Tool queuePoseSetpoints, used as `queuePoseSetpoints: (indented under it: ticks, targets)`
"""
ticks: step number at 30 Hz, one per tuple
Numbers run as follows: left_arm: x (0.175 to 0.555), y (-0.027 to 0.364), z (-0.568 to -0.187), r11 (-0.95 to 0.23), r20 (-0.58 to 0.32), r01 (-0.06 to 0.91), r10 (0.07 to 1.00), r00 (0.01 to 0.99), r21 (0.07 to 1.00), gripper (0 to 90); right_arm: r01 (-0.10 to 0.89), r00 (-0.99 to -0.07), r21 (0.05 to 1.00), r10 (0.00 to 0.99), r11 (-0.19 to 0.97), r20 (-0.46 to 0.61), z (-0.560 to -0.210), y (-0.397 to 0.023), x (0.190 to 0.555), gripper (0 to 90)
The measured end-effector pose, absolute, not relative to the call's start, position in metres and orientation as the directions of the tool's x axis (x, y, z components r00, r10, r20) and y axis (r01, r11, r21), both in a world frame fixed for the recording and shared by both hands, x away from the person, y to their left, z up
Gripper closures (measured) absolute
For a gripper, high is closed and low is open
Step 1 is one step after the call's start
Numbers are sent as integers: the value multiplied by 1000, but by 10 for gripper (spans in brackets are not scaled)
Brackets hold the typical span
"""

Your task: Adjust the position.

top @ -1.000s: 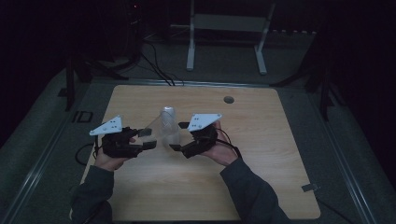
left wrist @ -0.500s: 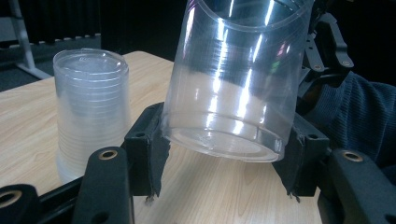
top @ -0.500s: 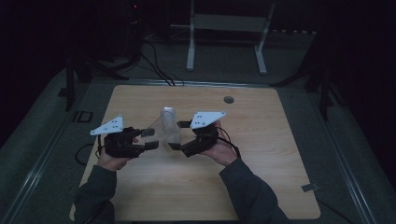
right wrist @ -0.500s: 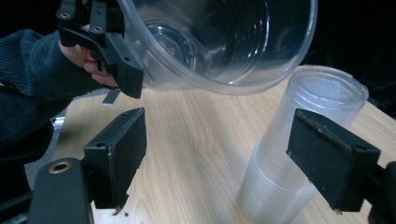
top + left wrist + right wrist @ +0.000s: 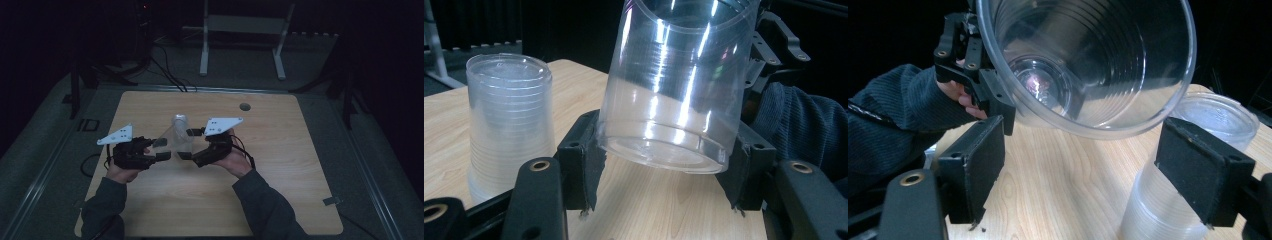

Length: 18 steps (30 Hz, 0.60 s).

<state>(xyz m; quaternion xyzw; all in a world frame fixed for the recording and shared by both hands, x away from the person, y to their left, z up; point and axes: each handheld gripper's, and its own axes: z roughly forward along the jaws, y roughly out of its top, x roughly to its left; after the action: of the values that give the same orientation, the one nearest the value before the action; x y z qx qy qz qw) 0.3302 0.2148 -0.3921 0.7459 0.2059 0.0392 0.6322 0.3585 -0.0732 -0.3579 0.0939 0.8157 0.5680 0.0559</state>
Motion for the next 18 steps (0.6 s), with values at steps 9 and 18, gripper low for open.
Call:
queuePoseSetpoints:
  ticks: [9,18]
  targets:
    - [331,214,-395,-102,-213,262,344,915,960,423,109,-979,949,196,295,51,-357,-71,359,192]
    - [331,213,-395,-95,-216,260,333,918,961,422,137,-980,954,177,266,92,-359,-67,360,192]
